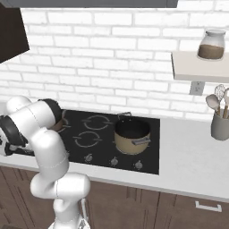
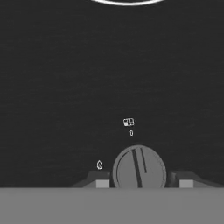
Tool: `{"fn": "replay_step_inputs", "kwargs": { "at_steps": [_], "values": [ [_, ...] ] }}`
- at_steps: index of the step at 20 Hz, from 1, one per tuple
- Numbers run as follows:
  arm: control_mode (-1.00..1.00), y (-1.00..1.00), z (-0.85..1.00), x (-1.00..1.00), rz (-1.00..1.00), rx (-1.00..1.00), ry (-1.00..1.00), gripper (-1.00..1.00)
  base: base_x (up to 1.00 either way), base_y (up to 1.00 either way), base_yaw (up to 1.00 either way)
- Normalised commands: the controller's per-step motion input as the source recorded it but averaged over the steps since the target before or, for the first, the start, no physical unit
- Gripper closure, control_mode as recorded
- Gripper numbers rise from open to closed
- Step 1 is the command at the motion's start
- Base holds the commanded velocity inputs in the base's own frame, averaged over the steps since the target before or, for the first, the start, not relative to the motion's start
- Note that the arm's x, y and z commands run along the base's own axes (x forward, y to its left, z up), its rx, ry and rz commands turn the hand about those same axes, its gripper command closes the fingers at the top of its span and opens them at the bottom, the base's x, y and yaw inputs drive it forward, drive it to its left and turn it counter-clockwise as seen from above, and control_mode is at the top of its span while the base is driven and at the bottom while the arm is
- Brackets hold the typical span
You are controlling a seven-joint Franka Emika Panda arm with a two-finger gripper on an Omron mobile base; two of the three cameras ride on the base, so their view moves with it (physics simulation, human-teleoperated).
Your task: Pick the kettle from the counter and place it on a stove burner. Then turn the burner on.
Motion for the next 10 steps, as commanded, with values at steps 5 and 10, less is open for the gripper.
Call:
{"fn": "replay_step_inputs", "kwargs": {
  "at_steps": [5, 10],
  "values": [
    [-1.00, -0.11, -0.11, 0.00, 0.54, 0.20, 0.33, 1.00, 0.00, 0.00, 0.00],
    [-1.00, -0.14, -0.22, 0.00, 0.62, 0.15, 0.24, 1.00, 0.00, 0.00, 0.00]
  ]
}}
